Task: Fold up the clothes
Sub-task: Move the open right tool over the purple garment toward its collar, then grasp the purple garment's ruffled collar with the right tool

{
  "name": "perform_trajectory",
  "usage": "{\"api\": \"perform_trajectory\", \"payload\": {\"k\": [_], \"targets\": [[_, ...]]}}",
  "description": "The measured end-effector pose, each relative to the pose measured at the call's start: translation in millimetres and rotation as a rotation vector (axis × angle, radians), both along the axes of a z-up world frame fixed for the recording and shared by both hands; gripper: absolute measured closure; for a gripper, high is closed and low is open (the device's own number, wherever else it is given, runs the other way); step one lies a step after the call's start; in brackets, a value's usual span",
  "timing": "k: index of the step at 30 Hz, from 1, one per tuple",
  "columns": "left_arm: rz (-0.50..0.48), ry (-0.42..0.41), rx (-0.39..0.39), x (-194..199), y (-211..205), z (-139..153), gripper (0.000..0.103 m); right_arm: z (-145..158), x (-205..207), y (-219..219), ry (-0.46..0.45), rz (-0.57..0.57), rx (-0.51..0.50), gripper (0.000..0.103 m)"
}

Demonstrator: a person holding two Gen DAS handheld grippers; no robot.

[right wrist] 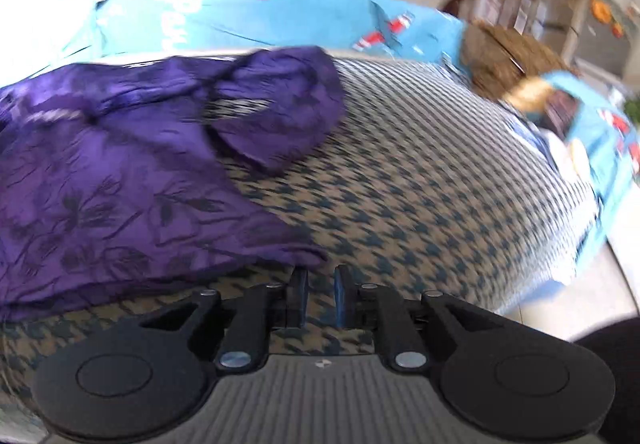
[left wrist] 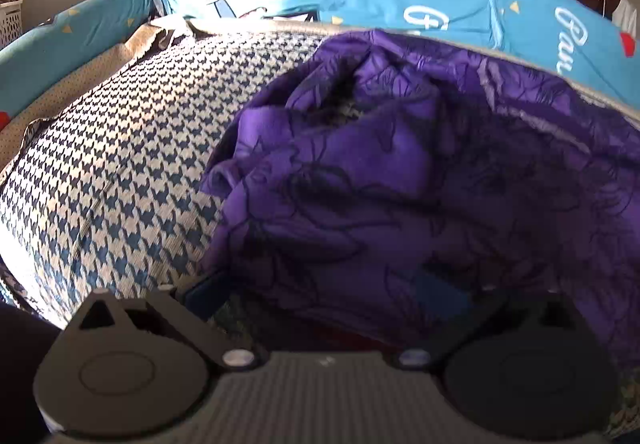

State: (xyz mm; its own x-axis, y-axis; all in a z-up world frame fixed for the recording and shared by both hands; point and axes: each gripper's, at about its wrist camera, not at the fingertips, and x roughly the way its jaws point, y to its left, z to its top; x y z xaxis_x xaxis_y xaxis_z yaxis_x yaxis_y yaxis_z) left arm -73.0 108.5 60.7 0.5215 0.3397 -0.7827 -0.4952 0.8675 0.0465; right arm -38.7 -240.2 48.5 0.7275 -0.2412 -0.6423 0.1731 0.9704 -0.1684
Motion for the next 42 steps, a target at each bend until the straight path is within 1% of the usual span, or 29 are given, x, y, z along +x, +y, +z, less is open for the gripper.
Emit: {"api": "perform_trajectory", "payload": {"k": [2,3,5,7,10,14,17,22,24,25,26,28,33,37,42], "targets": [[0.019,0.018,-0.011,-1.0,2.2,-4.7,0.000,3.6,-0.9,-7.5,0.002,-0.045,0.035,0.087],[0.024,0.023,-0.012,-1.6,2.6,-5.8,0.000,6.2,-2.7,-8.5,-0.001,-0.039,0.046,0.086],[0.011,0.014,0.010,-3.3,-0.7,-2.5,0.000,11.3,-6.1,-10.3,-0.007,-0.026,0.066,0.084],[-0.011,0.009,0.046,-5.4,-7.7,0.0,0.000,15.0,-9.1,-5.6,-0.019,0.001,0.054,0.081],[-0.044,-0.021,0.035,-8.0,-12.9,4.6,0.000,19.0,-11.5,-1.1,-0.033,0.036,0.049,0.080],[-0.067,-0.045,0.057,-9.3,-20.6,11.4,0.000,25.6,-9.2,1.0,-0.036,0.046,0.065,0.078],[-0.084,-0.050,0.050,-8.0,-23.7,15.0,0.000,35.2,-11.3,-0.4,-0.040,0.047,0.088,0.071],[-0.120,-0.063,0.038,-4.4,-28.6,25.6,0.000,52.8,-14.2,1.7,-0.052,0.076,0.098,0.068],[-0.138,-0.067,0.038,-1.0,-31.3,30.3,0.000,59.9,-13.9,4.2,-0.070,0.091,0.093,0.063],[-0.148,-0.065,0.034,1.8,-32.3,32.3,0.000,63.0,-13.0,5.4,-0.077,0.103,0.100,0.059],[-0.157,-0.064,0.031,4.5,-33.2,34.0,0.000,64.6,-10.7,6.7,-0.075,0.129,0.116,0.057],[-0.169,-0.066,0.028,9.6,-34.7,36.2,0.000,65.8,-5.8,10.3,-0.071,0.184,0.146,0.057],[-0.206,-0.060,0.053,23.4,-38.2,38.9,0.000,61.8,8.6,26.1,-0.044,0.302,0.198,0.057],[-0.239,-0.056,0.068,34.1,-41.0,40.4,0.000,56.6,23.4,41.5,-0.030,0.373,0.194,0.057],[-0.260,-0.058,0.076,53.1,-41.8,43.9,0.000,52.7,43.5,55.2,0.005,0.421,0.199,0.057]]}}
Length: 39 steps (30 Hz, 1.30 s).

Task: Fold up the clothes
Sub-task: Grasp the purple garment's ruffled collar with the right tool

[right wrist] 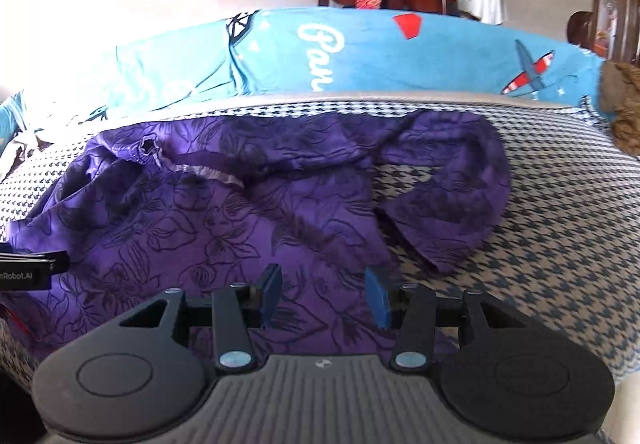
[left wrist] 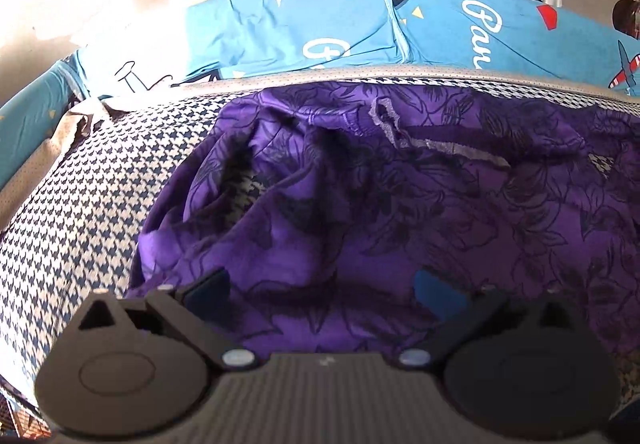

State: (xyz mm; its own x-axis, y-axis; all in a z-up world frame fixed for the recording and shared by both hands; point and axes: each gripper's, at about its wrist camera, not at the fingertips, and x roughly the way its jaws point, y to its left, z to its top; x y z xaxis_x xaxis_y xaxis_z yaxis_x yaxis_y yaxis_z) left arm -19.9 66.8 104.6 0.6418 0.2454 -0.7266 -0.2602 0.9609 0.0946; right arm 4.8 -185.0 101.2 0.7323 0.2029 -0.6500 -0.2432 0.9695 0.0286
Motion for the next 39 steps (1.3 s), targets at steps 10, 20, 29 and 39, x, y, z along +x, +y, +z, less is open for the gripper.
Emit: {"api": "perform_trajectory", "payload": {"k": [10,20,29,39], "targets": [[-0.006,-0.009,-0.015,47.7,5.1,5.2,0.000,2.5,50.3,24.2,-0.029,0.110,0.000,0.072],[0.002,0.020,-0.044,103.5,20.8,-1.3,0.000,-14.0,117.6,37.3,0.068,0.099,0.077,0.081],[0.036,0.043,-0.119,132.4,37.6,-6.7,0.000,-19.0,148.7,53.6,0.054,0.158,0.087,0.076],[0.054,0.046,-0.184,142.1,47.5,-4.3,0.000,-24.8,168.6,52.8,0.147,0.178,0.109,0.060]]}}
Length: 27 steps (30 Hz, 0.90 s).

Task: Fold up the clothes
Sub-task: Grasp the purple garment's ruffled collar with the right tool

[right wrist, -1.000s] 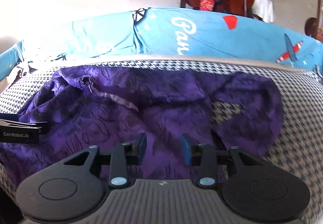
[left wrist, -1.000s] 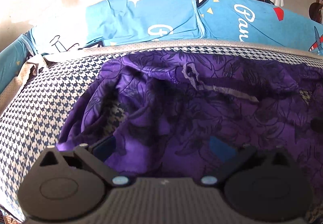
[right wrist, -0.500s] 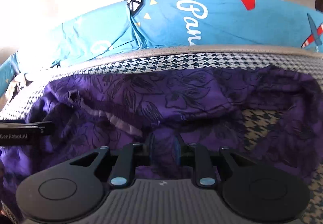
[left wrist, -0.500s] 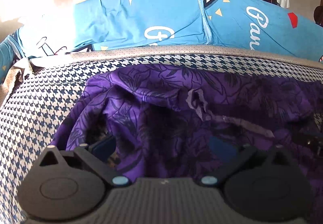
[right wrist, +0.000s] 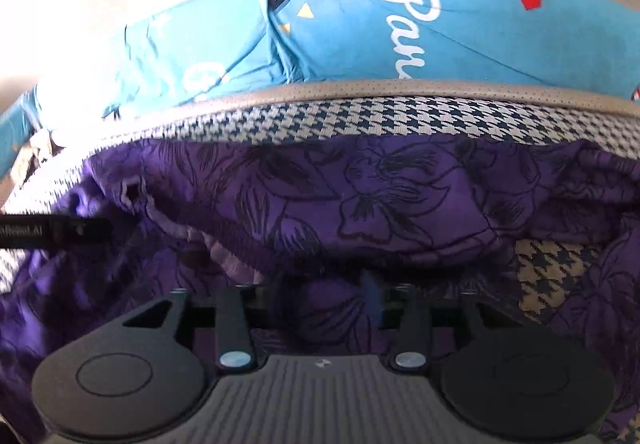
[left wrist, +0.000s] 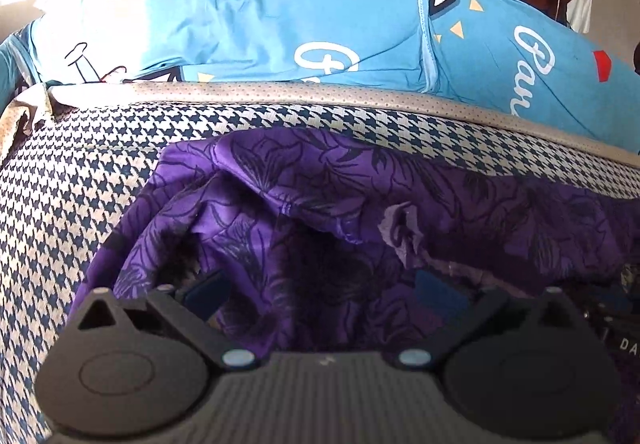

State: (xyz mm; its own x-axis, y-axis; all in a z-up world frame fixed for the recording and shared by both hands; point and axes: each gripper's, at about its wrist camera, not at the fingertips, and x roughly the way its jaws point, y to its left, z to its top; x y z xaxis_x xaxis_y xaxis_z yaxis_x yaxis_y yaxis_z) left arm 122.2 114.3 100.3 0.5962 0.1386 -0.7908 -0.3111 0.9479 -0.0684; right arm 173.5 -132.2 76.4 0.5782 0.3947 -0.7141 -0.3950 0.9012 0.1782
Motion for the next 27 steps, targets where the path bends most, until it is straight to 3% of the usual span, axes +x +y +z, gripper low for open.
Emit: {"api": "perform_trajectory", "payload": {"k": [4,12,13,14,16,27], "targets": [[0.015,-0.001,-0.028,-0.7,4.3,1.5,0.000,2.8,2.7,-3.4,0.005,-0.002,0.041,0.051],[0.027,0.025,-0.022,1.5,7.0,-2.1,0.000,-7.3,18.3,1.8,0.028,-0.065,0.119,0.052],[0.027,0.031,-0.021,1.6,7.0,-3.2,0.000,-8.9,20.1,2.3,0.032,-0.077,0.124,0.060],[0.027,0.035,-0.023,1.6,7.0,-4.0,0.000,-9.9,21.8,2.7,0.033,-0.085,0.127,0.078],[0.027,0.043,-0.029,2.1,7.0,-5.5,0.000,-10.3,24.8,3.5,0.029,-0.096,0.132,0.089],[0.042,0.072,-0.011,16.9,1.0,-16.8,0.000,6.2,51.8,8.6,-0.090,-0.125,0.187,0.093]]}}
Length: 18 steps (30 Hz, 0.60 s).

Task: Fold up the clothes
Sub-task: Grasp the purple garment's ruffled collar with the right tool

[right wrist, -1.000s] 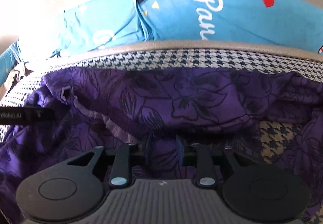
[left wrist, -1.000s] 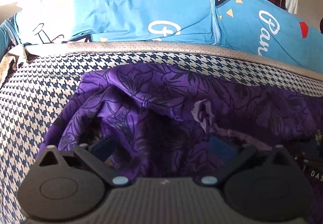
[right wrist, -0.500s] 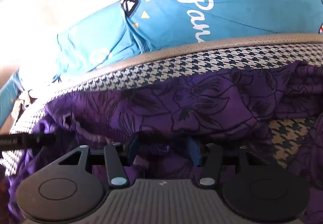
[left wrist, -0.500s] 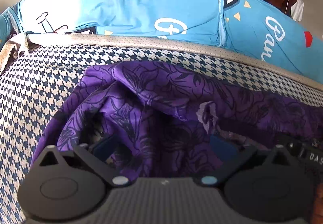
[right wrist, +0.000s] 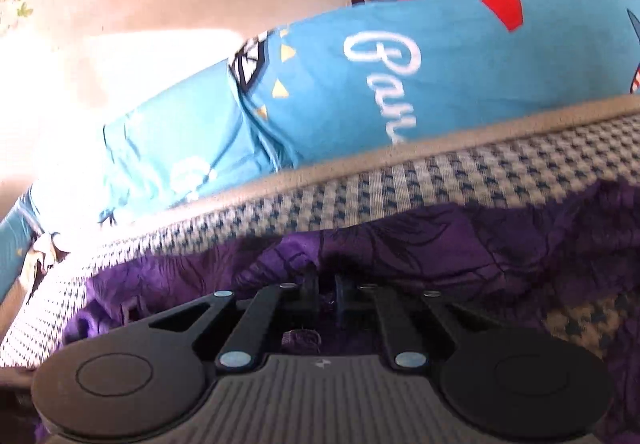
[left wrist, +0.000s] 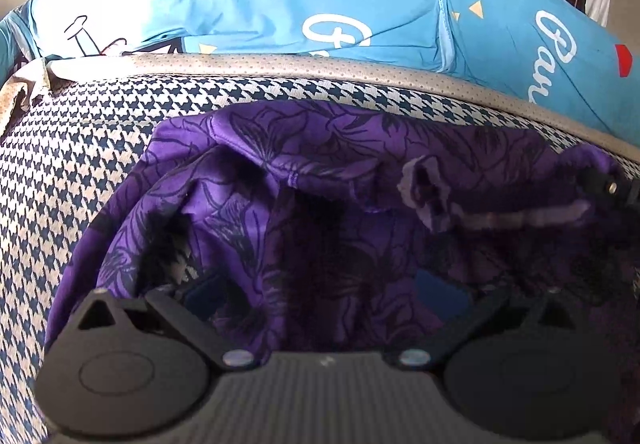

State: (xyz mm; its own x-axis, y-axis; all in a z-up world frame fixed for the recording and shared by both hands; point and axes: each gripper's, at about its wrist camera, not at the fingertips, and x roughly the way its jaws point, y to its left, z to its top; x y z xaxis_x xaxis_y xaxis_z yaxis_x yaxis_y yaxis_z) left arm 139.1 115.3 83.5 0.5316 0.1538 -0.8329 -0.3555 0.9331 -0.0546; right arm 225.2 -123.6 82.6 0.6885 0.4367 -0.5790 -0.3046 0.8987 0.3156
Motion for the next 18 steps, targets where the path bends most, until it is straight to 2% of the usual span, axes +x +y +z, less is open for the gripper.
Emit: {"api": "perform_trajectory", "payload": {"k": [6,9,11,13,15,18], "targets": [[0.036,0.005,0.011,10.6,6.9,-1.6,0.000,19.5,25.0,5.2,-0.095,-0.062,0.080,0.093],[0.058,0.006,-0.022,12.7,12.0,-2.2,0.000,25.7,37.3,5.0,-0.137,-0.120,0.150,0.093],[0.059,0.006,-0.034,13.4,12.6,-2.2,0.000,25.9,44.7,4.7,-0.158,-0.171,0.185,0.088],[0.055,0.005,-0.039,13.9,12.1,-1.9,0.000,21.1,49.8,4.0,-0.123,-0.214,0.202,0.078],[0.055,0.001,-0.033,14.2,12.2,-1.5,0.000,15.7,53.1,3.7,-0.096,-0.246,0.212,0.078],[0.069,-0.003,-0.023,14.5,15.7,-0.4,0.000,10.7,54.3,3.4,-0.062,-0.222,0.195,0.077]]}}
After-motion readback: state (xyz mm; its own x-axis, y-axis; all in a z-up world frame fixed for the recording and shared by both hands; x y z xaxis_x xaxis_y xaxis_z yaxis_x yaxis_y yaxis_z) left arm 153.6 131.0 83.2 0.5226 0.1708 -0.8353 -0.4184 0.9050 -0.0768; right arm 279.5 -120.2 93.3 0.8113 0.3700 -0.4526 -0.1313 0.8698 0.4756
